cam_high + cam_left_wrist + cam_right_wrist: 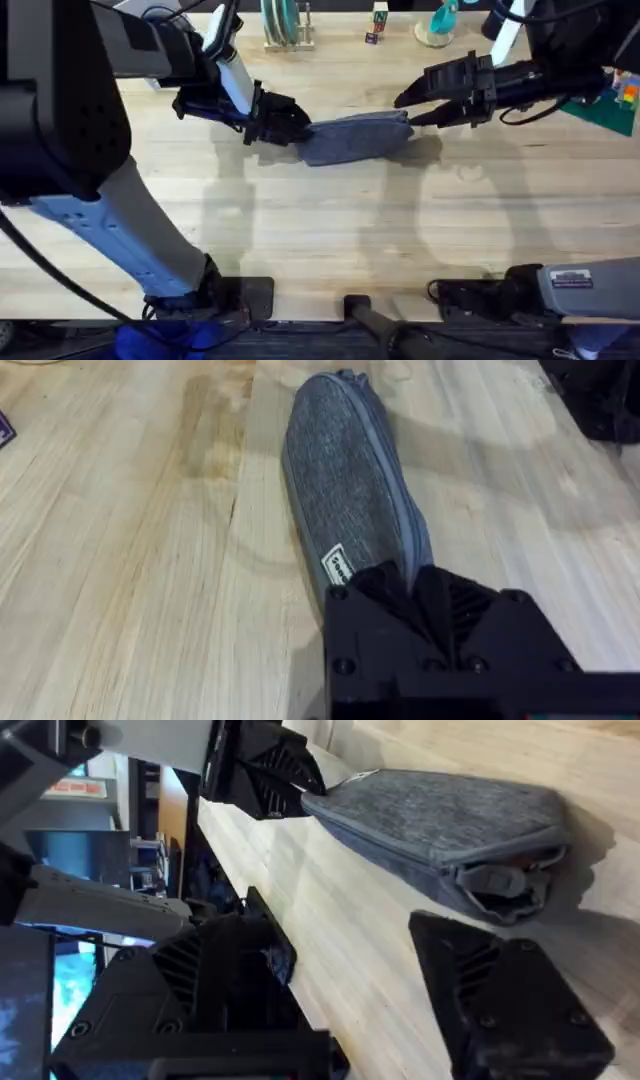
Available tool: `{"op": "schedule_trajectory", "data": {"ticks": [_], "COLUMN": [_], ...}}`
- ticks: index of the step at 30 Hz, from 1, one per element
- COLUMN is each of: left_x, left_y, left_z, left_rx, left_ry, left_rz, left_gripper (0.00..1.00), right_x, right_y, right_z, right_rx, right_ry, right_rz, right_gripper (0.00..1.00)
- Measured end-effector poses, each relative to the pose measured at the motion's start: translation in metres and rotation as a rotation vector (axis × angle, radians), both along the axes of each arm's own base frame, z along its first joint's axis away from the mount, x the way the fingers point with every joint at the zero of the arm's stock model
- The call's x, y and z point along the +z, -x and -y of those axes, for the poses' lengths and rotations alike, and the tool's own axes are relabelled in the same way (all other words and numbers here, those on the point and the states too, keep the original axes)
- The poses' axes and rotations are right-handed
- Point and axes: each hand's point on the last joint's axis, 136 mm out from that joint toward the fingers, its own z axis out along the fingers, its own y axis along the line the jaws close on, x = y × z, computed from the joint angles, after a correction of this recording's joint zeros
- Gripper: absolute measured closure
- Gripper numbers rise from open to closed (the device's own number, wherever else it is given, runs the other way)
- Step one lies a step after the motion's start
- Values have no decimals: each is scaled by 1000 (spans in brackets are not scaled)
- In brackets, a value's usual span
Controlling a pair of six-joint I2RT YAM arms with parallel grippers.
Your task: Unzip the bag, pick up the pens from the table one at a time and place them inside, then zip the bag closed.
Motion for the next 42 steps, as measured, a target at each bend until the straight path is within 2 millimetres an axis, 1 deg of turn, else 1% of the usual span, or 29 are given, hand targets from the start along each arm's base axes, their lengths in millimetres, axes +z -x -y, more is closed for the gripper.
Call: {"op": "schedule_trajectory", "data": {"ticks": [4,8,16,22,29,42], "left_x": [0,0,0,0,0,0], "left_y": [0,0,0,0,0,-1], "left_z": [0,0,0,0,0,0], "left_rx": [0,1,2,3,6,8], "left_ry": [0,0,0,0,-1,-1], "left_rz": [0,-3,-6,-7,-14,-14], "left_gripper": [959,959,959,959,958,959], "right_x": [-1,1,11,19,15,9], "right_y": [-1,-1,15,24,29,30], "right_z": [3,11,32,51,71,84], "right_rx": [-8,-34,-70,-91,-115,-120], "right_ry": [8,28,218,376,520,582], "right_rz": [-1,2,-14,-17,-3,1], "right_gripper": [6,6,6,5,5,5]}}
